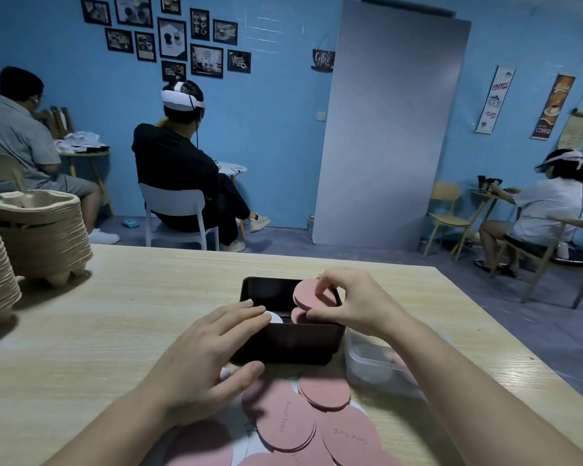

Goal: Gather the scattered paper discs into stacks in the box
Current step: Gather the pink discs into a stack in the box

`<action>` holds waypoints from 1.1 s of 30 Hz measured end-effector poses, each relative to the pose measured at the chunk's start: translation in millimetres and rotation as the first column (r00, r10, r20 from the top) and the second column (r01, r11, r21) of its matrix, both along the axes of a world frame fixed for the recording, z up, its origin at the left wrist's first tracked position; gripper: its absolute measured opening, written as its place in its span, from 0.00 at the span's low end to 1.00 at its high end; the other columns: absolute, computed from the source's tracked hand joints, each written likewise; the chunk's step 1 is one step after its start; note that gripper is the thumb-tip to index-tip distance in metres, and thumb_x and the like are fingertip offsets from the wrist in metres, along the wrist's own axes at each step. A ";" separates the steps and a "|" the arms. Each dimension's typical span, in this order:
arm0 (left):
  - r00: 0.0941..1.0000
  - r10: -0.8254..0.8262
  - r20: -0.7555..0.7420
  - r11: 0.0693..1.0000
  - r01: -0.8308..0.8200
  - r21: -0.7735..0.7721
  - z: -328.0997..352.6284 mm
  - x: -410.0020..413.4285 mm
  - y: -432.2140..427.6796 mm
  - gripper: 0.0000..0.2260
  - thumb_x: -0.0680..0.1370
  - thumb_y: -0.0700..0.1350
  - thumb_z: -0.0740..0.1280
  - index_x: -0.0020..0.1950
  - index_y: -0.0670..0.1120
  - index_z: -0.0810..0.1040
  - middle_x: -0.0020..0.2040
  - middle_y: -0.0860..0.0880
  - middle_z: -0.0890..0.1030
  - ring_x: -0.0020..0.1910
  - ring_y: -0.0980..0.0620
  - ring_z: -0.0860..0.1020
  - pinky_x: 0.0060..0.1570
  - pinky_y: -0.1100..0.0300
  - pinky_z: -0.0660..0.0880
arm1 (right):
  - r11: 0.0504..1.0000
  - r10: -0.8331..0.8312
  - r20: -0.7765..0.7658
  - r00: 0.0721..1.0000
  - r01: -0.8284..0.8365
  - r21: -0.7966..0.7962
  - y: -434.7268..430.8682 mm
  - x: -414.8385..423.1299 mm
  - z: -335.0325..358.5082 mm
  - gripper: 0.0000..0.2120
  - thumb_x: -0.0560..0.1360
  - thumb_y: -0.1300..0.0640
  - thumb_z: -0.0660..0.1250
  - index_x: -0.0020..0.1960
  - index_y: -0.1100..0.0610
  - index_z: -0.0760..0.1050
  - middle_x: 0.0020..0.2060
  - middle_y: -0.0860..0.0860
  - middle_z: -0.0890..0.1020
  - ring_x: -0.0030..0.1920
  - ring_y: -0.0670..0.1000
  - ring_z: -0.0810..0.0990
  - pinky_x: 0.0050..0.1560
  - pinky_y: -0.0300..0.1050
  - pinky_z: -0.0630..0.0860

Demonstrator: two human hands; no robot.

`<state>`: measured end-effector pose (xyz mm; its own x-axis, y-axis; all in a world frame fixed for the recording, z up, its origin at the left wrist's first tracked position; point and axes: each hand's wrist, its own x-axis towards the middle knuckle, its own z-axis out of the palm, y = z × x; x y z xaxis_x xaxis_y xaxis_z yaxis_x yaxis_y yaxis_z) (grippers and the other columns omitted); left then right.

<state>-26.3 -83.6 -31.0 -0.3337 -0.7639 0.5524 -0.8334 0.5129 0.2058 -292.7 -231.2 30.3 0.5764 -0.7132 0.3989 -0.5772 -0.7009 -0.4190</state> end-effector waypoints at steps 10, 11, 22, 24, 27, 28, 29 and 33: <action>1.000 0.012 0.002 1.000 -0.012 0.006 0.6 -1.1 0.5 0.26 0.81 0.61 0.63 0.79 0.56 0.68 0.77 0.63 0.69 0.80 0.62 0.60 0.73 0.61 0.62 | 1.000 0.003 -0.115 0.993 -0.001 0.019 -2.6 3.5 6.1 0.16 0.65 0.45 0.83 0.43 0.45 0.77 0.51 0.46 0.79 0.53 0.47 0.77 0.57 0.45 0.76; 1.000 0.012 0.000 1.000 -0.012 0.008 0.7 -1.3 0.5 0.26 0.81 0.62 0.62 0.79 0.57 0.68 0.77 0.63 0.68 0.80 0.62 0.59 0.74 0.61 0.62 | 1.000 0.002 -0.105 0.994 0.000 0.019 -1.4 2.7 6.1 0.15 0.66 0.45 0.83 0.43 0.45 0.78 0.51 0.46 0.80 0.53 0.48 0.78 0.58 0.46 0.76; 0.997 0.064 -0.053 0.994 -0.069 -0.087 16.9 -1.0 10.4 0.17 0.79 0.56 0.65 0.65 0.52 0.80 0.69 0.57 0.78 0.69 0.55 0.75 0.66 0.57 0.71 | 0.978 0.137 0.160 0.978 -0.108 -0.178 38.9 -1.9 10.7 0.05 0.73 0.56 0.77 0.44 0.54 0.81 0.43 0.45 0.85 0.45 0.47 0.81 0.46 0.46 0.77; 0.995 0.077 -0.068 0.990 -0.084 -0.109 22.6 -0.5 20.2 0.13 0.79 0.54 0.66 0.60 0.51 0.81 0.63 0.57 0.80 0.62 0.55 0.78 0.61 0.58 0.74 | 0.961 0.209 0.178 0.962 -0.168 -0.221 55.8 1.2 9.2 0.04 0.74 0.55 0.76 0.44 0.53 0.82 0.42 0.41 0.83 0.45 0.46 0.82 0.44 0.41 0.77; 0.994 0.070 -0.079 0.995 -0.075 -0.072 24.0 5.1 38.6 0.08 0.80 0.53 0.65 0.55 0.52 0.80 0.53 0.60 0.81 0.54 0.58 0.79 0.54 0.59 0.74 | 0.936 0.315 0.183 0.931 -0.274 -0.219 79.9 7.3 -0.4 0.04 0.75 0.56 0.74 0.44 0.52 0.80 0.42 0.41 0.83 0.46 0.49 0.83 0.42 0.42 0.76; 0.994 0.074 -0.079 0.996 -0.078 -0.038 22.1 8.5 44.8 0.08 0.80 0.53 0.65 0.55 0.53 0.80 0.52 0.61 0.80 0.52 0.59 0.79 0.52 0.59 0.75 | 0.928 0.347 0.174 0.922 -0.311 -0.204 86.6 9.8 -5.6 0.04 0.76 0.55 0.74 0.44 0.52 0.79 0.41 0.43 0.82 0.44 0.49 0.82 0.41 0.42 0.75; 0.993 0.086 -0.077 0.996 -0.085 0.006 19.8 12.4 51.2 0.08 0.80 0.55 0.64 0.54 0.54 0.80 0.51 0.62 0.80 0.51 0.60 0.78 0.51 0.58 0.75 | 0.922 0.370 0.158 0.916 -0.340 -0.186 92.6 12.0 -12.4 0.04 0.76 0.54 0.73 0.44 0.51 0.79 0.40 0.43 0.81 0.41 0.48 0.80 0.41 0.41 0.74; 0.990 0.130 -0.057 0.986 -0.123 0.109 6.9 25.0 72.7 0.08 0.79 0.57 0.65 0.54 0.56 0.79 0.50 0.63 0.79 0.51 0.62 0.77 0.50 0.57 0.77 | 0.904 0.426 0.051 0.903 -0.422 -0.063 109.7 21.9 -40.3 0.05 0.78 0.51 0.72 0.48 0.51 0.80 0.42 0.45 0.82 0.42 0.46 0.80 0.42 0.45 0.78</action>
